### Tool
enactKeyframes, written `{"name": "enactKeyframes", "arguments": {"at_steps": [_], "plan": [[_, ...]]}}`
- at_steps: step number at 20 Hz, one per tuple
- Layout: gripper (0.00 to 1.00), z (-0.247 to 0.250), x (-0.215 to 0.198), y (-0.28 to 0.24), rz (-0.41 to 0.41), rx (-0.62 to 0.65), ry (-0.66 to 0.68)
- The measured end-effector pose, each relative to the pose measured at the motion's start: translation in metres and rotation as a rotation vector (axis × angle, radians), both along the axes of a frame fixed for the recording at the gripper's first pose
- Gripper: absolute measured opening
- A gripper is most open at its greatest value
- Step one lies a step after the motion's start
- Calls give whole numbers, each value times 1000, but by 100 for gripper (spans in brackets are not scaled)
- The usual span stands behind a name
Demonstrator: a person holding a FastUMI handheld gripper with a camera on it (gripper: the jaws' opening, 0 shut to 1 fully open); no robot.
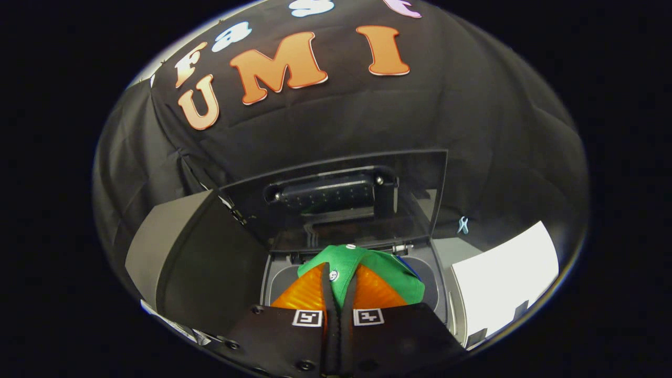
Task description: Put the clothes into the washing machine and then close the washing machine lid.
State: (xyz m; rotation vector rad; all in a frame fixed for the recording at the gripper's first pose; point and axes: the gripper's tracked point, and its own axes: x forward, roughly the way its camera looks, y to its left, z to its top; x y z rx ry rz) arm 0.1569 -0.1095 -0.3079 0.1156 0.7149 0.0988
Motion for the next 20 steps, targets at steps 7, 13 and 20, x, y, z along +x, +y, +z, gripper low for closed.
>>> {"name": "enactKeyframes", "arguments": {"at_steps": [7,13,20], "plan": [[8,-79,-5,1,17,-35,131],[8,-148,-16,1,16,-73,243],[8,-202,-28,2,-12,-113,386]]}}
